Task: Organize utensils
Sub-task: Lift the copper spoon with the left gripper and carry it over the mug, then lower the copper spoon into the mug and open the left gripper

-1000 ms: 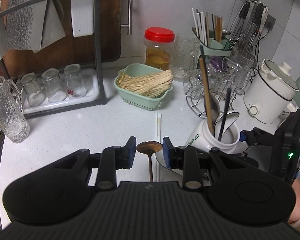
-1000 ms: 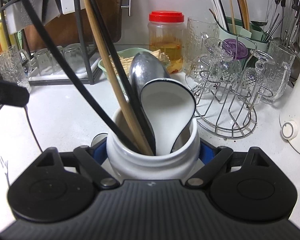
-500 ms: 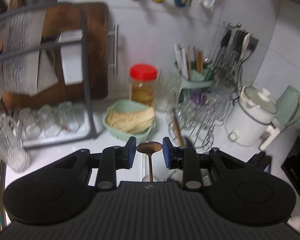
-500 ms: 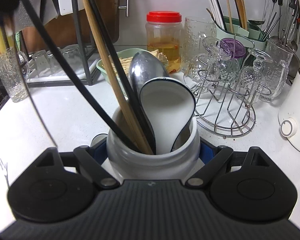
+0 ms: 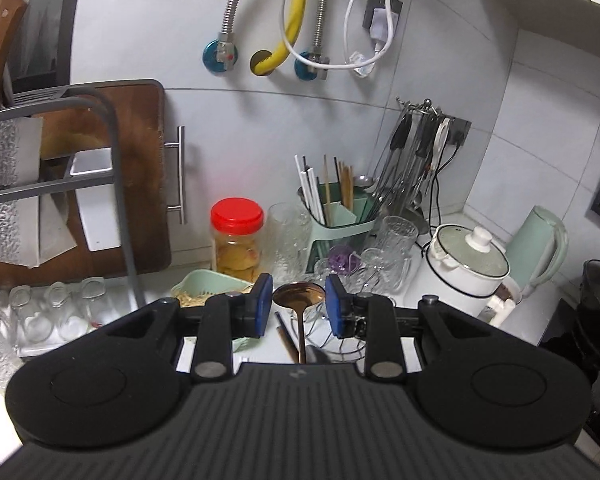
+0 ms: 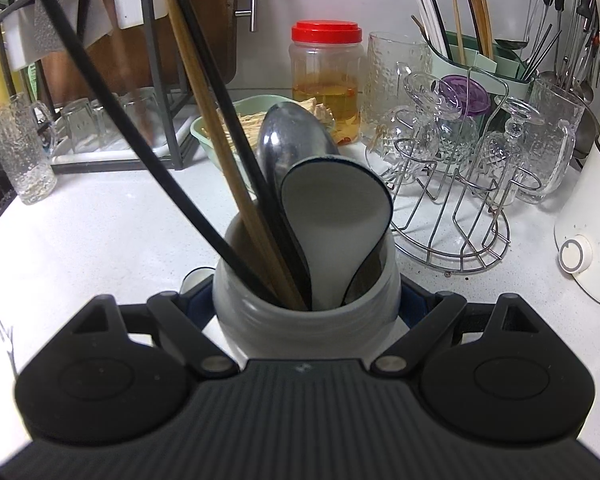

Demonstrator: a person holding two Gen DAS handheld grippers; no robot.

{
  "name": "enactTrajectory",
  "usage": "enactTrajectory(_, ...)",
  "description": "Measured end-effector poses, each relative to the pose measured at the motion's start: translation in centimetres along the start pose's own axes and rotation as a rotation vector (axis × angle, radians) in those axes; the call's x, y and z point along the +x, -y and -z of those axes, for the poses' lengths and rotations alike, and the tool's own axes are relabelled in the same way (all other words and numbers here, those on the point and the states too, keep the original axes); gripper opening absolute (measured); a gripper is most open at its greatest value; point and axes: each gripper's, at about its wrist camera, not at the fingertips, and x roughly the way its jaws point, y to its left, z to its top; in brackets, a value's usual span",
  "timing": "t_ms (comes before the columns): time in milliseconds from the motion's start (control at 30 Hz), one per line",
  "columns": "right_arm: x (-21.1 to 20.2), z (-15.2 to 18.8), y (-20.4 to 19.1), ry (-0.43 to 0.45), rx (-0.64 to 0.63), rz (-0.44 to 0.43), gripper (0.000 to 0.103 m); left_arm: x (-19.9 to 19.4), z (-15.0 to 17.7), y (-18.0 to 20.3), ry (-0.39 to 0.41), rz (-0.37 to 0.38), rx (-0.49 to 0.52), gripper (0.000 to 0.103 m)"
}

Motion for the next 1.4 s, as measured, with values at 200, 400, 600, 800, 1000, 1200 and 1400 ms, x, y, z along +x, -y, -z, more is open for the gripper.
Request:
enactTrajectory(200, -0.1, 0.1, -0.1, 0.005, 0.0, 0.002, 0.091, 2.3, 0.5, 0.8, -0.028, 0.034, 0.009, 0.033)
enactTrajectory(400, -0.2, 0.3, -0.2, 0.013, -0.005, 0.001, 0.091, 5.1, 1.6, 1.1, -0.107, 0.074, 0.007, 0.033)
enactTrajectory(600, -0.3, 0.3, -0.3, 0.015, -0.004, 0.001, 0.091, 7.8, 2.5, 0.8, -0.243, 0.111, 0.005, 0.033)
enactTrajectory(800, -0.3, 0.3, -0.2, 0.02, 0.002, -0.001, 0.091, 9.7, 3.1, 1.8, -0.353, 0.143, 0.061, 0.033)
enactTrajectory(1000, -0.4, 0.4, -0.1, 0.02, -0.014, -0.021, 0.091, 12.1, 3.8, 3.0, -0.465, 0.162, 0.079, 0.033)
enactTrajectory(1200, -0.4, 0.5, -0.1, 0.021, -0.023, -0.028, 0.091, 13.7, 4.3, 3.5, -0.516, 0.171, 0.079, 0.033)
enactTrajectory(1400, -0.4, 0.5, -0.1, 0.021, -0.027, -0.029, 0.091, 13.9, 4.5, 3.4, -0.516, 0.177, 0.056, 0.033)
